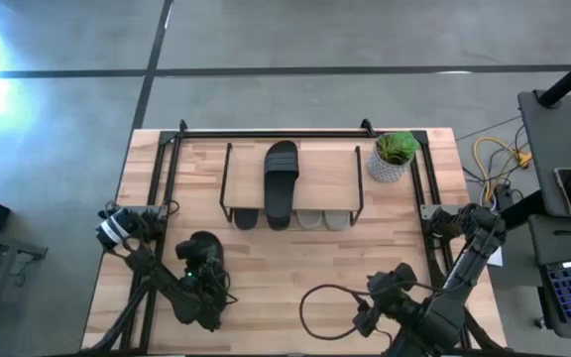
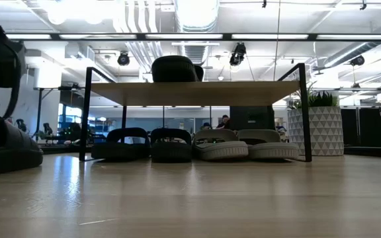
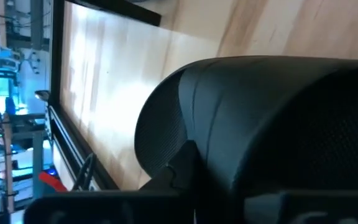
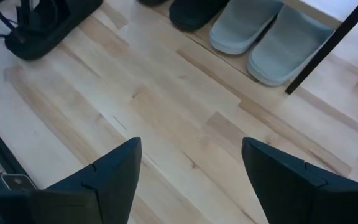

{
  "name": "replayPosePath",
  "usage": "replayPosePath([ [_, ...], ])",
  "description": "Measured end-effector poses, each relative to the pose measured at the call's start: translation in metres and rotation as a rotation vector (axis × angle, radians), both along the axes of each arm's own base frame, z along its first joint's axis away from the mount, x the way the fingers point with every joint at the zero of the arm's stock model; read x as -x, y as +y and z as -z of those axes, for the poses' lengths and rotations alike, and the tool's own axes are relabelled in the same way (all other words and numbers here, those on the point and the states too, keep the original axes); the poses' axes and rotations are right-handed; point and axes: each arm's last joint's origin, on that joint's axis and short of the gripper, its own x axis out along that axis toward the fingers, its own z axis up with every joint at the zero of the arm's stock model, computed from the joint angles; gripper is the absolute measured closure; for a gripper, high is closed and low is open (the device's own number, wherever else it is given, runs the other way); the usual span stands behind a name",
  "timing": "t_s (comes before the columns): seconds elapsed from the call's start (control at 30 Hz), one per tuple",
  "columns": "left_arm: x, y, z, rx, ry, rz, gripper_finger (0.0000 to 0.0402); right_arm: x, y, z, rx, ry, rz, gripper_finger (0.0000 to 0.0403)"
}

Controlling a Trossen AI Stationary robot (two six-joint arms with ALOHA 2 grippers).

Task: Pick and place slides into the shelf
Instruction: Put the black slide on the shelf

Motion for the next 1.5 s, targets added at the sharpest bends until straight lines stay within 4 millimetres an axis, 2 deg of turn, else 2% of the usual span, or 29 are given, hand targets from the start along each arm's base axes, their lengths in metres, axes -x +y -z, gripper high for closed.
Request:
replayPosePath([
  [0.1, -0.004, 0.002, -0.005, 0.010, -0.010, 0.014, 0.0397, 0.001, 0.000, -0.001, -0.008, -0.017, 0.012, 0.0133],
  [0.2, -0.010, 0.002, -0.024, 0.061, -0.089, 0.018, 0.0399, 0.002, 0.000, -0.003, -0.021, -0.057, 0.035, 0.0136],
  [0.33, -0.015, 0.002, -0.072, 0.098, -0.192, 0.060, 0.0400, 0.009, 0.002, -0.011, -0.024, -0.182, 0.059, 0.0148],
  [0.47, -0.022, 0.008, -0.129, 0.062, -0.289, 0.108, 0.0400, 0.019, 0.000, -0.022, -0.063, -0.217, 0.053, 0.0164],
  [0.63, -0.050, 0.016, -0.171, 0.051, -0.311, 0.225, 0.0401, 0.026, -0.006, -0.034, -0.109, -0.258, 0.070, 0.0178],
  [0.83, -0.097, 0.046, -0.204, -0.102, -0.318, 0.270, 0.0401, 0.028, -0.015, -0.048, -0.061, -0.435, 0.073, 0.0180],
  [1.03, -0.141, 0.086, -0.216, -0.176, -0.305, 0.277, 0.0401, 0.032, -0.026, -0.066, 0.016, -0.602, 0.052, 0.0180],
  [1.27, -0.195, 0.116, -0.224, -0.268, -0.387, 0.398, 0.0401, 0.044, -0.054, -0.096, 0.081, -0.716, 0.040, 0.0180],
  [1.37, -0.214, 0.138, -0.218, -0.306, -0.373, 0.395, 0.0401, 0.052, -0.070, -0.111, 0.110, -0.763, 0.041, 0.0180],
  [1.5, -0.234, 0.174, -0.199, -0.268, -0.313, 0.370, 0.0401, 0.059, -0.089, -0.125, 0.148, -0.760, 0.039, 0.0180],
])
